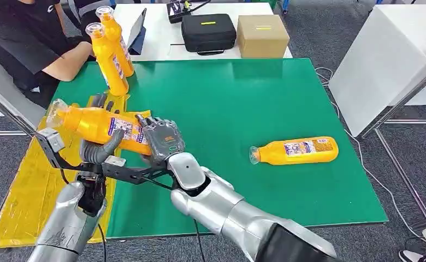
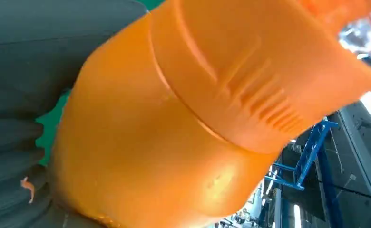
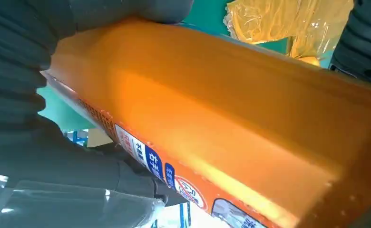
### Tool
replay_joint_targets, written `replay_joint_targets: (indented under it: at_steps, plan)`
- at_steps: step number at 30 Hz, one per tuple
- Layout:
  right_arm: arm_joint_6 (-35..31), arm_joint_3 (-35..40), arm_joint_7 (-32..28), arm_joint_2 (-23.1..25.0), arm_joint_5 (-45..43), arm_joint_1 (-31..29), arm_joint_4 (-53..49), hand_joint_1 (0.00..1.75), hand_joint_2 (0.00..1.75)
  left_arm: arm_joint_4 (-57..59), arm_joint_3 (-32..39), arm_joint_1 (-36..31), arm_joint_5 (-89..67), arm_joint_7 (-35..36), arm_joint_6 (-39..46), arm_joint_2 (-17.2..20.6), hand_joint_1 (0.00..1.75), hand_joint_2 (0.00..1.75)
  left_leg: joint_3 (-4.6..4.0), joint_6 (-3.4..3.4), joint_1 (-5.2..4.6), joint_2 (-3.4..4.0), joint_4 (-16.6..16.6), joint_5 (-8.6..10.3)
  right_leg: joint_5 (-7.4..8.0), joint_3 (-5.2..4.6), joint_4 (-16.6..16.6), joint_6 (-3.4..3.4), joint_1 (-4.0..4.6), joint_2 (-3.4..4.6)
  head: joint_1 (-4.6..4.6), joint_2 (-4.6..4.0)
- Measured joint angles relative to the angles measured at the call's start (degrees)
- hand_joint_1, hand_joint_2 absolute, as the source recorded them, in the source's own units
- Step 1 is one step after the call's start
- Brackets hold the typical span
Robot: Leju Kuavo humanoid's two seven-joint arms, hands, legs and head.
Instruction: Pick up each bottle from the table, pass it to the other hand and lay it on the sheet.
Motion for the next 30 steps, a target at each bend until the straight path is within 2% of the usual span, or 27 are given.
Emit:
replay_joint_targets:
  at_steps: [9,29,30]
  plan:
    - [2.3,-0.9,0.2,-0.2,2.5,1.2,-2.0,1.75,1.75,-0.9,0.2,1.3,-0.1,-0.6,0.7,0.2,1.75,1.75,0.0,0.0,0.01,0.0,0.0,0.0,0.0,0.0,0.0,0.0,0.0,0.0,0.0,0.0]
    - [3.1,-1.8,0.0,-0.2,3.4,2.8,-3.3,1.75,1.75,-2.8,0.3,2.9,-0.1,-0.7,1.2,0.6,1.75,1.75,0.01,0.0,0.0,0.01,0.0,0.0,0.0,0.0,0.0,0.0,0.0,0.01,0.0,0.02]
    - [3.3,-1.9,0.0,-0.2,3.5,2.8,-3.3,0.23,1.75,-2.9,0.3,3.1,-0.1,-0.7,1.2,0.7,1.75,1.75,0.0,0.0,0.0,0.01,0.0,0.0,0.0,-0.01,0.0,0.0,0.0,0.01,0.0,0.0]
